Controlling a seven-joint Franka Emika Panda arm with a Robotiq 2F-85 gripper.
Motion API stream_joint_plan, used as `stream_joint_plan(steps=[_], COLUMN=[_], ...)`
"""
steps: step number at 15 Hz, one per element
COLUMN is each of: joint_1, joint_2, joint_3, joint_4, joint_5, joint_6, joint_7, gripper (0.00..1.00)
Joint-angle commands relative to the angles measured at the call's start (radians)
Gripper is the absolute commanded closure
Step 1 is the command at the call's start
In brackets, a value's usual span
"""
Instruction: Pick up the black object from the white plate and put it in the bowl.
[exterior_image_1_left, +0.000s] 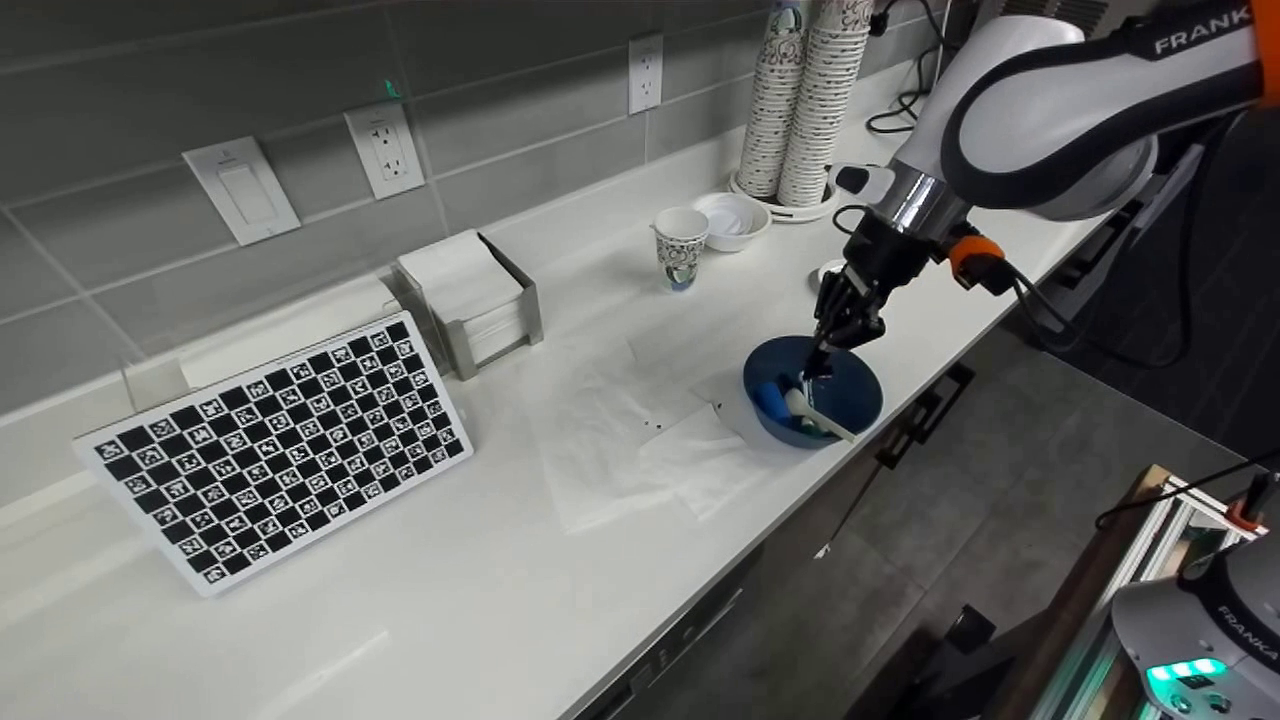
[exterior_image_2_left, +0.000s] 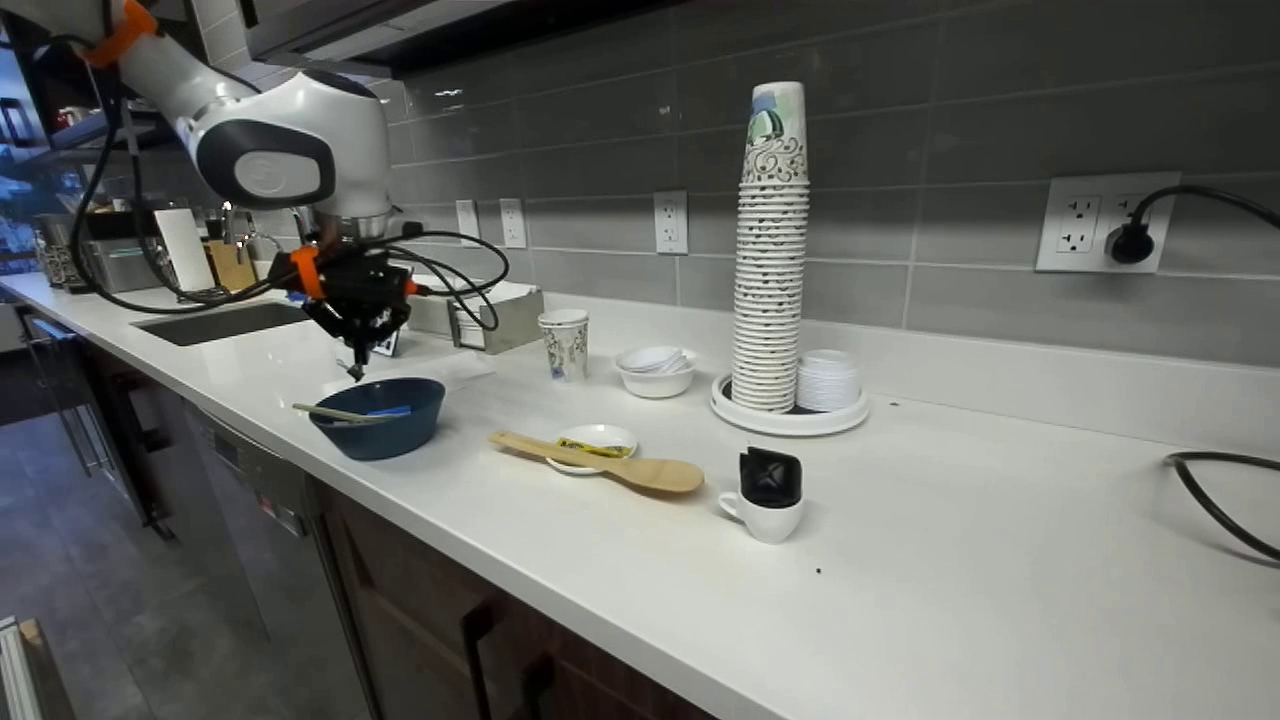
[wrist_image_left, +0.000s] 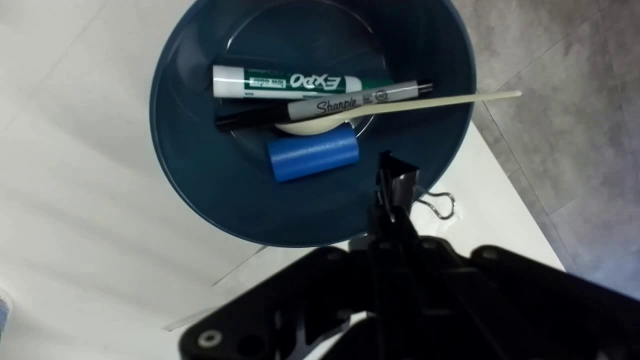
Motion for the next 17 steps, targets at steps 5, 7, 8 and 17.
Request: stream_joint_plan(steps=[5,7,8,17], joint_1=[0.028,0.024,0.021,-0.094], joint_2=[0.047,0.045,0.041,0.0], joint_3=[0.0,-0.011,-0.018,-0.145], joint_4=[0.025,0.034,0.038,0.027], joint_5=[0.002,0.022,0.036,-0.049], joint_6=[-0.006,-0.035,-0.048,-0.1], joint_7=[-0.001,-0.017,-0.026,-0.126], gripper=[0.71,0.57,0.51,0.13])
